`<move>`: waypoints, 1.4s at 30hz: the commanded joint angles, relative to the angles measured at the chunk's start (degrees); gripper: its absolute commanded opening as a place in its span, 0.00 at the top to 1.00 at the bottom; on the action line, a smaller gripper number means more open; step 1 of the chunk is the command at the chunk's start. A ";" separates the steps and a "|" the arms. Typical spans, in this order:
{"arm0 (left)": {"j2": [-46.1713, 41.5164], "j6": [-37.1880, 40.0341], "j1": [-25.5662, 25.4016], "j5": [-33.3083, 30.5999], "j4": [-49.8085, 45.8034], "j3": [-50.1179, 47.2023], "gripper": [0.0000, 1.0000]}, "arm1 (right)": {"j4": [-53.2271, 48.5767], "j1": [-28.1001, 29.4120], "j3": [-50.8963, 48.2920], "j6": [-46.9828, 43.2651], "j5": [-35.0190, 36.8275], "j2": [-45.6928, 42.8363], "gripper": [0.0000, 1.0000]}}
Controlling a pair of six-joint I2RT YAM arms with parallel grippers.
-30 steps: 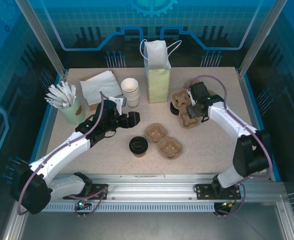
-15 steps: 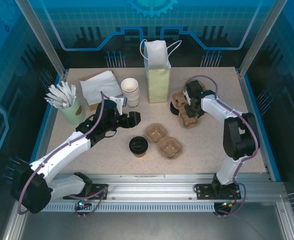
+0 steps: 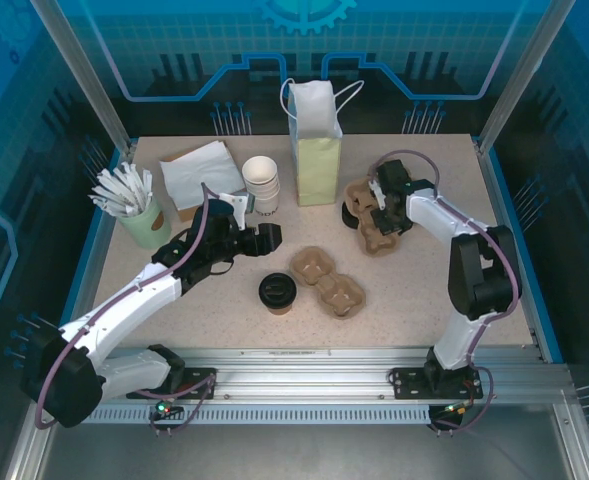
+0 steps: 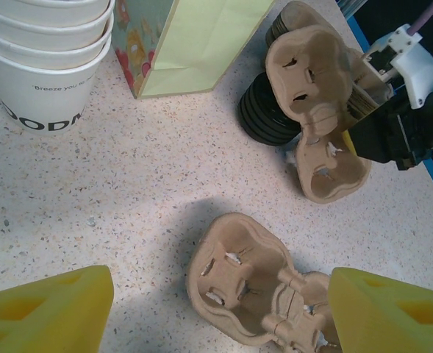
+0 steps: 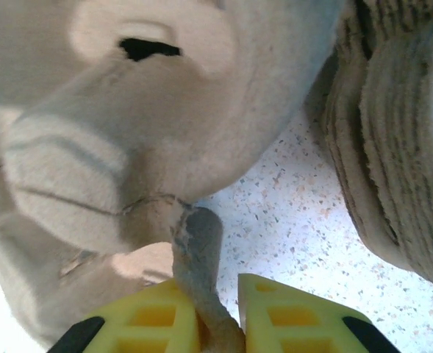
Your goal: Pack the takeout coffee
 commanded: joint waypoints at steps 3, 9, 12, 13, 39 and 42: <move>-0.83 0.30 0.53 1.08 1.89 0.31 0.22 | -3.10 -1.23 -0.69 -0.02 -3.06 -6.47 0.84; -1.11 0.19 0.54 1.65 2.20 0.13 0.22 | -6.00 -2.97 0.06 -0.58 -4.01 -12.29 0.85; -1.07 0.06 0.50 2.03 2.67 0.04 0.22 | -7.36 -5.50 2.17 -1.54 -4.50 -13.72 0.84; -0.97 -0.02 0.48 2.27 2.79 0.09 0.22 | -8.14 -6.65 3.40 -2.13 -5.16 -13.70 0.84; 1.02 -2.49 0.19 5.47 4.48 0.37 0.22 | -24.53 -23.07 37.48 -14.18 -25.81 10.15 0.82; 1.60 -2.32 0.19 5.74 4.09 1.01 0.22 | -25.05 -23.03 39.89 -15.53 -26.28 12.51 0.82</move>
